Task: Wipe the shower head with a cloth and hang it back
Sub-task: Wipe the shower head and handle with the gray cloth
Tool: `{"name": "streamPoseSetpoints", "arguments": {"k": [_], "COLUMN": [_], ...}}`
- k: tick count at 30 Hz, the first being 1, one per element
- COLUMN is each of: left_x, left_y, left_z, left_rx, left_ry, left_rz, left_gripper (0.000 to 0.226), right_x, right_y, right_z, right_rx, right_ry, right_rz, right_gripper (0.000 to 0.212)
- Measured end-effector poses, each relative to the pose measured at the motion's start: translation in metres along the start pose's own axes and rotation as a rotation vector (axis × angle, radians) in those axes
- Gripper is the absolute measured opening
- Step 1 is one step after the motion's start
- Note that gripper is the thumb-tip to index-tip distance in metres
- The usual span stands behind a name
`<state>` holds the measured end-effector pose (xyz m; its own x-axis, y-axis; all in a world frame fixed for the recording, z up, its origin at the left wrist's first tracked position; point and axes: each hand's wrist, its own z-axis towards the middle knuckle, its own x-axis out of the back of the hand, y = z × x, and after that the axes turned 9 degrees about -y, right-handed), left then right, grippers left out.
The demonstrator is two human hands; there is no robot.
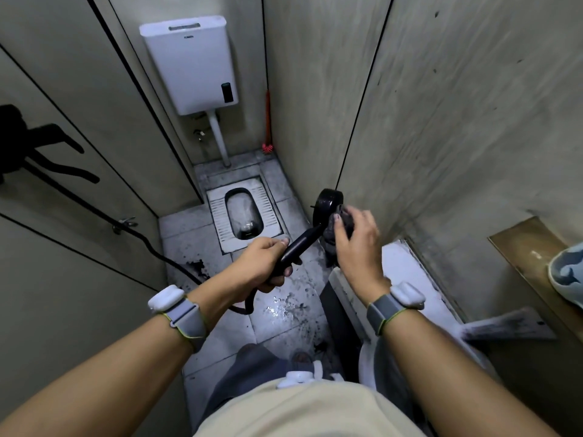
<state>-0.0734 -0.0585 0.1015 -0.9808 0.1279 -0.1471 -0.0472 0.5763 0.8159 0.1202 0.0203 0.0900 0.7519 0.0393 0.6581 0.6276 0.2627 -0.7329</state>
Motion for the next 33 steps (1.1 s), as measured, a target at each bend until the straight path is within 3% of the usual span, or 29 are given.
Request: {"name": "streamPoseSetpoints", "arguments": {"k": [3, 7, 11, 18, 24, 29, 33], "left_x": [0.001, -0.011, -0.025, -0.027, -0.024, -0.024, -0.027], "left_y": [0.002, 0.006, 0.010, 0.005, -0.002, 0.006, 0.005], "left_z": [-0.002, -0.008, -0.005, 0.000, 0.004, 0.008, 0.006], "left_rx": [0.026, 0.026, 0.024, 0.039, 0.064, 0.044, 0.064], "left_ry": [-0.015, -0.068, 0.011, 0.104, 0.158, 0.175, 0.144], "left_rz": [0.046, 0.166, 0.251, 0.352, 0.388, 0.459, 0.518], "left_gripper": [0.058, 0.049, 0.050, 0.048, 0.047, 0.047, 0.049], "right_x": [0.009, 0.025, 0.018, 0.020, 0.010, 0.008, 0.017], "right_y": [0.005, 0.010, 0.008, 0.016, 0.021, 0.020, 0.020], "right_z": [0.006, 0.025, 0.024, 0.007, -0.015, -0.011, 0.016], "right_rx": [-0.114, -0.174, -0.084, 0.190, 0.285, 0.210, 0.019], "right_ry": [0.103, 0.206, 0.047, -0.077, -0.249, -0.133, -0.070], "right_rz": [0.144, 0.159, 0.094, -0.005, -0.048, -0.039, -0.064], "right_gripper": [0.021, 0.025, 0.023, 0.030, 0.034, 0.033, 0.022]}}
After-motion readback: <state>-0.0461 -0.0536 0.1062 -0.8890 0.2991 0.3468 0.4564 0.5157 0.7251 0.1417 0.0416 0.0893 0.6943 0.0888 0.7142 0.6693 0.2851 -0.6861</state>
